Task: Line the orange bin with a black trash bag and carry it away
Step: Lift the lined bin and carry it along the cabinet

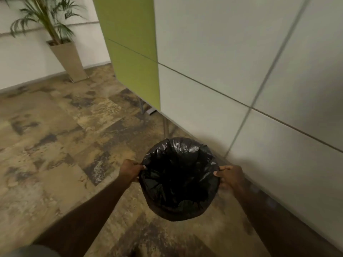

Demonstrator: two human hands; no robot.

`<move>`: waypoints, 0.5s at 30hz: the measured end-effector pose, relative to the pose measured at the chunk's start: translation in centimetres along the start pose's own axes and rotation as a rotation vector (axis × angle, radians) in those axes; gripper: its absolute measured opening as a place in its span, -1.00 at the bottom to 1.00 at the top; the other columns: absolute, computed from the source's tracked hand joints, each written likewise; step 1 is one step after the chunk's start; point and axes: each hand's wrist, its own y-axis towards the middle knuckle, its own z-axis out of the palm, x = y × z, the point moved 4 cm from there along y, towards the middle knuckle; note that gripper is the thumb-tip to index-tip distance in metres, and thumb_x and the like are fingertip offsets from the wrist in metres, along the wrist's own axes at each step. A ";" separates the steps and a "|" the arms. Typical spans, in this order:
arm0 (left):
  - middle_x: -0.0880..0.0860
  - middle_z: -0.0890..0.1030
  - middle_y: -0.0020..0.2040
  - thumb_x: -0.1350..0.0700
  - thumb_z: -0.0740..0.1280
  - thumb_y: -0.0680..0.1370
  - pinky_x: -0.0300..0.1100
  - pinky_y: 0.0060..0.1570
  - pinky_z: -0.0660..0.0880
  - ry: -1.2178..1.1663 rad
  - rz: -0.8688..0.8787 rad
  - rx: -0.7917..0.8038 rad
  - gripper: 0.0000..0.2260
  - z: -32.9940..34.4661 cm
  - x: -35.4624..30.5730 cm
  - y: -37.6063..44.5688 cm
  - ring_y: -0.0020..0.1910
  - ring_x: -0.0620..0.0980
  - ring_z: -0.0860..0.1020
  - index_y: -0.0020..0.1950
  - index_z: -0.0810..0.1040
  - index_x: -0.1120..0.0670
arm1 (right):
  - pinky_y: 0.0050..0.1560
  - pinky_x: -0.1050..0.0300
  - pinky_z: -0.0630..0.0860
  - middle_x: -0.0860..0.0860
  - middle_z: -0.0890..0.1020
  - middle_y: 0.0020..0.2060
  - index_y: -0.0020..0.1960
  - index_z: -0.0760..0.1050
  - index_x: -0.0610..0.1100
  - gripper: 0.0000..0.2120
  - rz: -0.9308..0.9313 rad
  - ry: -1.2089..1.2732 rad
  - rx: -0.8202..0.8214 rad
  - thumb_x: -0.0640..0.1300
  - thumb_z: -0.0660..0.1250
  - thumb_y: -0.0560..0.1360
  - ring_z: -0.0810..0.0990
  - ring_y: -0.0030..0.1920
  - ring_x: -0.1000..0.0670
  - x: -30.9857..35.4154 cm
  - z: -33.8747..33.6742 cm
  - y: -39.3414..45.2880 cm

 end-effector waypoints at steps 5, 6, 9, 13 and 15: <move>0.27 0.71 -0.05 0.29 0.44 0.49 0.09 -0.13 0.68 0.041 -0.023 -0.059 -0.97 -7.2 -3.2 10.5 -0.10 0.22 0.70 -0.11 0.69 0.22 | -0.43 0.10 0.62 -0.23 0.65 -0.25 -0.03 0.59 -0.38 -0.83 -0.022 -0.025 0.025 -0.44 0.46 0.38 0.63 -0.48 -0.07 7.3 10.3 5.6; 0.27 0.71 -0.05 0.29 0.44 0.49 0.08 -0.13 0.68 0.050 -0.024 -0.063 -0.97 -8.1 -3.9 12.4 -0.11 0.21 0.70 -0.12 0.69 0.21 | -0.35 0.04 0.64 -0.24 0.65 -0.24 -0.02 0.59 -0.38 -0.82 -0.009 -0.017 0.032 -0.45 0.46 0.38 0.63 -0.45 -0.08 8.2 12.0 6.8; 0.23 0.71 -0.04 0.30 0.43 0.50 0.08 -0.13 0.69 0.053 -0.030 -0.041 -0.94 -9.9 -5.4 17.6 -0.08 0.17 0.70 -0.06 0.69 0.25 | -0.08 -0.20 0.64 -0.24 0.65 -0.20 0.07 0.60 -0.43 -0.73 0.018 -0.013 0.040 -0.45 0.46 0.38 0.66 -0.28 -0.21 9.8 16.4 10.6; 0.24 0.71 -0.05 0.30 0.44 0.50 0.01 -0.19 0.69 0.046 -0.036 -0.063 -0.93 -10.5 -5.5 23.2 -0.09 0.17 0.70 -0.05 0.70 0.27 | -0.11 -0.14 0.68 -0.30 0.66 -0.10 0.15 0.58 -0.44 -0.68 0.019 -0.073 0.008 -0.42 0.46 0.40 0.66 -0.29 -0.19 10.7 20.3 15.6; 0.25 0.71 -0.06 0.31 0.44 0.49 0.03 -0.17 0.69 0.034 -0.042 -0.088 -0.94 -10.3 -5.1 25.6 -0.09 0.19 0.70 -0.07 0.69 0.27 | -0.44 0.22 0.60 -0.29 0.67 -0.10 0.14 0.58 -0.45 -0.70 -0.022 -0.140 0.001 -0.41 0.45 0.42 0.62 -0.49 -0.01 11.0 21.7 17.9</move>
